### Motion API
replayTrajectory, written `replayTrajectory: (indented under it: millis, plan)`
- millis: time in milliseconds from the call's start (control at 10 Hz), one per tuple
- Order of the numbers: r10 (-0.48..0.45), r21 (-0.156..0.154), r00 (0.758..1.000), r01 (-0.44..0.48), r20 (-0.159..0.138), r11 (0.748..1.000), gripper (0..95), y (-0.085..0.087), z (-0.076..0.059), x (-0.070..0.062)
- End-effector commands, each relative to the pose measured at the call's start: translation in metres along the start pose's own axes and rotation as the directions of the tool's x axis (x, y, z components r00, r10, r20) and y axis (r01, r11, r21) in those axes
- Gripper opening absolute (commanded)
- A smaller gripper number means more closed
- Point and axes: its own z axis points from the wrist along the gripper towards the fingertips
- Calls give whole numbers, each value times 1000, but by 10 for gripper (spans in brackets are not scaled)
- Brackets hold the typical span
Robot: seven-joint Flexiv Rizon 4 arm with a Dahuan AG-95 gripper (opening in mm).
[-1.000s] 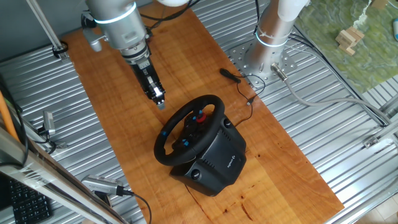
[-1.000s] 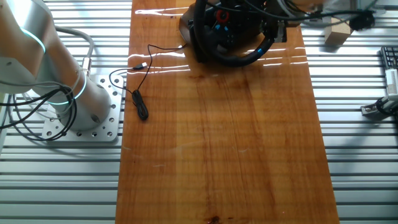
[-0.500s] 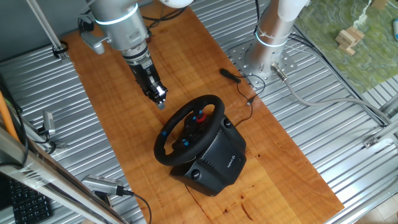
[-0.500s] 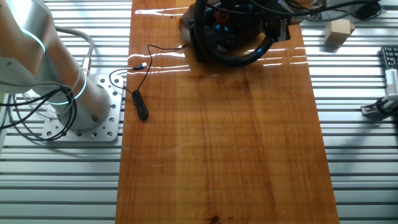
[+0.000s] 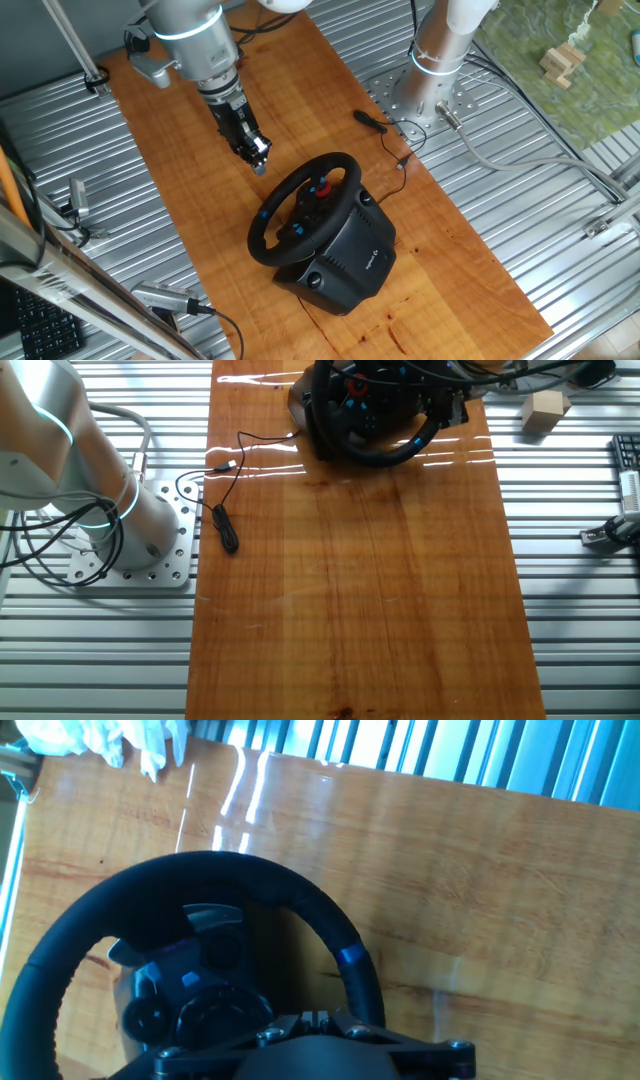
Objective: Rotate the steering wheel 90 degrees counterclockwise
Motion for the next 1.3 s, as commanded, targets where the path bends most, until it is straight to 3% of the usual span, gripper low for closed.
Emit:
replayTrajectory:
  millis: [100,300,900,1100,1300]
  plan:
    - [4,-2,1000,-4,0,1000,0,0,0,-1]
    - [-2,-3,1000,2,-13,1000,0,-4,0,-4]
    - [-18,-15,1000,17,-13,1000,0,-8,-1,-8]
    - [-21,-25,1000,21,-10,999,0,-5,2,-12]
    - [-18,-34,1000,18,-5,999,0,10,5,-4]
